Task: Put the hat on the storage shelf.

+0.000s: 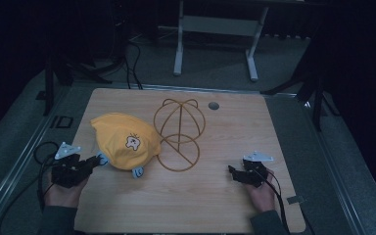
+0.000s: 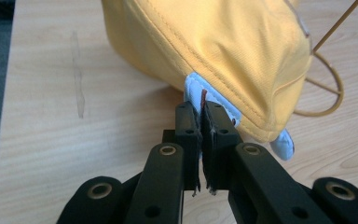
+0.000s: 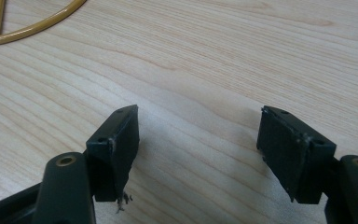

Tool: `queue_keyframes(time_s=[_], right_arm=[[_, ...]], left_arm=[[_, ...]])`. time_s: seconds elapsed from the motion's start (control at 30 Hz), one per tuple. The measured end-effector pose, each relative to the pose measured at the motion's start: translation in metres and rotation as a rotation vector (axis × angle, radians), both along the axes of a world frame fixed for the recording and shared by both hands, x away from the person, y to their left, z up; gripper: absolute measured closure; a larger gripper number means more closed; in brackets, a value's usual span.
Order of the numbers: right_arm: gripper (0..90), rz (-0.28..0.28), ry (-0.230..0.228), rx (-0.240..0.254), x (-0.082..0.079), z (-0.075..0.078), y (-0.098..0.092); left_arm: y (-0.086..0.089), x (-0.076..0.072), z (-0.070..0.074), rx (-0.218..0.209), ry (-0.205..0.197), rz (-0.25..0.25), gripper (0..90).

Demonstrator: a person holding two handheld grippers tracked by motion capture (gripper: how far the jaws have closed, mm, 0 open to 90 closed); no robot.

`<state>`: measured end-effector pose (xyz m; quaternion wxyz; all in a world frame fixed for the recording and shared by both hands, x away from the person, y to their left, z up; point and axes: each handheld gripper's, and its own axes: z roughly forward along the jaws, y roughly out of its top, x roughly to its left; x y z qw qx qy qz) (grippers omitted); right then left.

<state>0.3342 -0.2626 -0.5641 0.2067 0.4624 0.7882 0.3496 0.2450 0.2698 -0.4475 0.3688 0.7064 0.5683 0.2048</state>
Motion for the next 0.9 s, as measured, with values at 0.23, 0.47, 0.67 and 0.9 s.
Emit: queue_keyframes(time_s=[0.23,0.47,0.67,0.9], right_arm=[[29.5,0.000,-0.001,0.001,0.000,0.000,0.000],[29.5,0.000,-0.001,0.000,0.000,0.000,0.000],[29.5,0.000,-0.001,0.001,0.000,0.000,0.000],[29.5,0.003,-0.005,-0.002,0.000,0.000,0.000]], left_arm=[[-0.003,0.007,0.020,0.009,-0.031,-0.026,86.0],[-0.009,0.023,0.042,0.006,-0.068,-0.056,86.0],[-0.006,0.049,0.050,0.005,-0.072,-0.032,86.0],[0.004,0.084,0.044,0.005,-0.054,0.023,85.5]])
